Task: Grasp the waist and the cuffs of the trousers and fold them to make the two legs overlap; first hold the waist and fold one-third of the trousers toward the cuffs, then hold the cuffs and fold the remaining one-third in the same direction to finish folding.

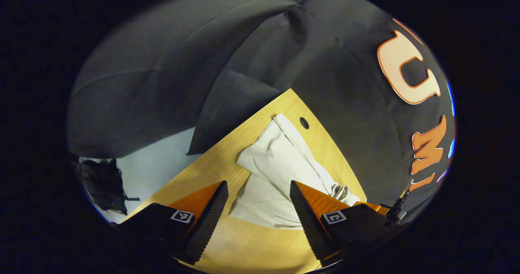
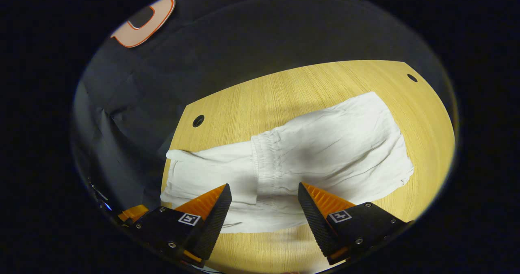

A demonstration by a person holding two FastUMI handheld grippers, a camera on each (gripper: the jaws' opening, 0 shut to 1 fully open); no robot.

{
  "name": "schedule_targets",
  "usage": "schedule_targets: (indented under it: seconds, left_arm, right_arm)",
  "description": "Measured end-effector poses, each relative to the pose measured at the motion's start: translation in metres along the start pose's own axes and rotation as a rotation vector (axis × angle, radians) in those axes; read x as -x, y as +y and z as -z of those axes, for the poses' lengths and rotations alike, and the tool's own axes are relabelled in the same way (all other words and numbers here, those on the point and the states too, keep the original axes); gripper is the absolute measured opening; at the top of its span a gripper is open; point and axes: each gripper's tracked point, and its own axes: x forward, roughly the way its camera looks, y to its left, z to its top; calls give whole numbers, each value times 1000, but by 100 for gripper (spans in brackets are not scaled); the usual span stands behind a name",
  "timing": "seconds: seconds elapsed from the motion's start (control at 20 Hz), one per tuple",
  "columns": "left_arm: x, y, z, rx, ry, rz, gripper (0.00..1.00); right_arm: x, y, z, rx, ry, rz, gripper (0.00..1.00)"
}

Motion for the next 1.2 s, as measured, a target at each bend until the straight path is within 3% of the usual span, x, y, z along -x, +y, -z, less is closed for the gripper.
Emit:
schedule_targets:
  seconds: [0.45,0.95,1.1,1.2]
  left_arm:
    - [-16,-16,56,237,112,17,100]
    - [-55,-35,51,244,116,12,100]
    - [-73,-46,38,241,99,23,96]
    - [-87,-56,29,237,93,35,100]
  right_arm:
    - [3,-22,4,-20,40,-31,98]
    - [14,-81,-15,-125,37,3,99]
    - [13,-94,-18,-157,38,11,98]
    - [14,-102,-20,-179,39,16,98]
